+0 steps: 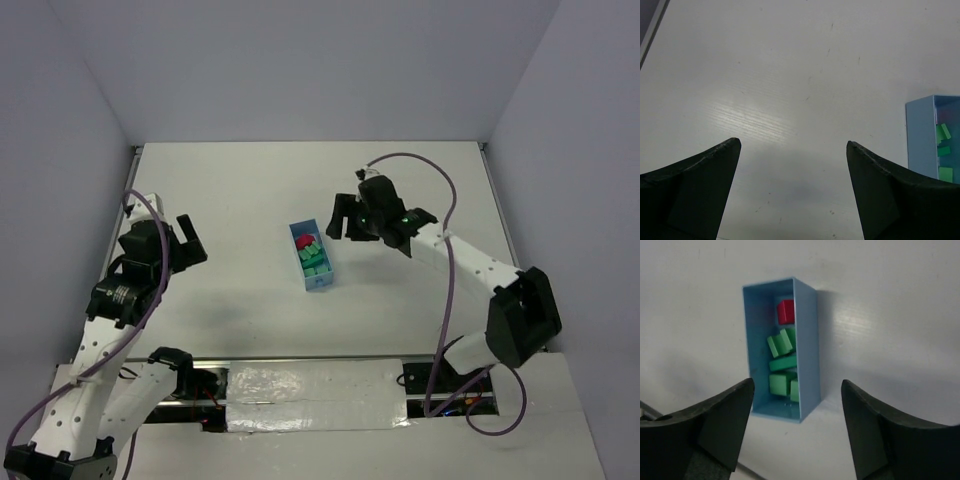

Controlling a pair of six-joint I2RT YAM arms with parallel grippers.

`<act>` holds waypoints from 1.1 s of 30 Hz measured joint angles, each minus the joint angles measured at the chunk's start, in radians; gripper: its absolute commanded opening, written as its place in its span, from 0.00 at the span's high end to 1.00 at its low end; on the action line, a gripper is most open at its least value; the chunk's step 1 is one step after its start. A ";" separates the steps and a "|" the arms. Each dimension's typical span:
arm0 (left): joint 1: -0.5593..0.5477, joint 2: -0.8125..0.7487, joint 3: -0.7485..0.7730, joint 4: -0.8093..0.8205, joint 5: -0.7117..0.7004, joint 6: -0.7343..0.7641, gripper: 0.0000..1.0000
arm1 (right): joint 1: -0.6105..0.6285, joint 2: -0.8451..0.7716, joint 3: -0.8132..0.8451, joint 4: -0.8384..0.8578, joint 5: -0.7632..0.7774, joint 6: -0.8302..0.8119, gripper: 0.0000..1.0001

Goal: Build the wood block tower

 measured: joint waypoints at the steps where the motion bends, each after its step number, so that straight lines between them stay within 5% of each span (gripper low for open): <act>1: 0.000 0.004 0.000 0.002 0.003 0.003 0.01 | 0.013 0.038 0.039 -0.003 0.022 -0.015 0.30; 13: 0.000 0.054 -0.003 0.005 0.032 0.009 0.00 | 0.125 0.384 0.276 -0.114 0.158 -0.103 0.57; 23: -0.004 0.055 -0.005 0.010 0.050 0.010 0.00 | 0.138 0.447 0.287 -0.154 0.214 -0.117 0.95; 33: -0.011 0.056 -0.005 0.012 0.058 0.012 0.01 | 0.148 0.436 0.355 -0.388 0.615 -0.195 0.99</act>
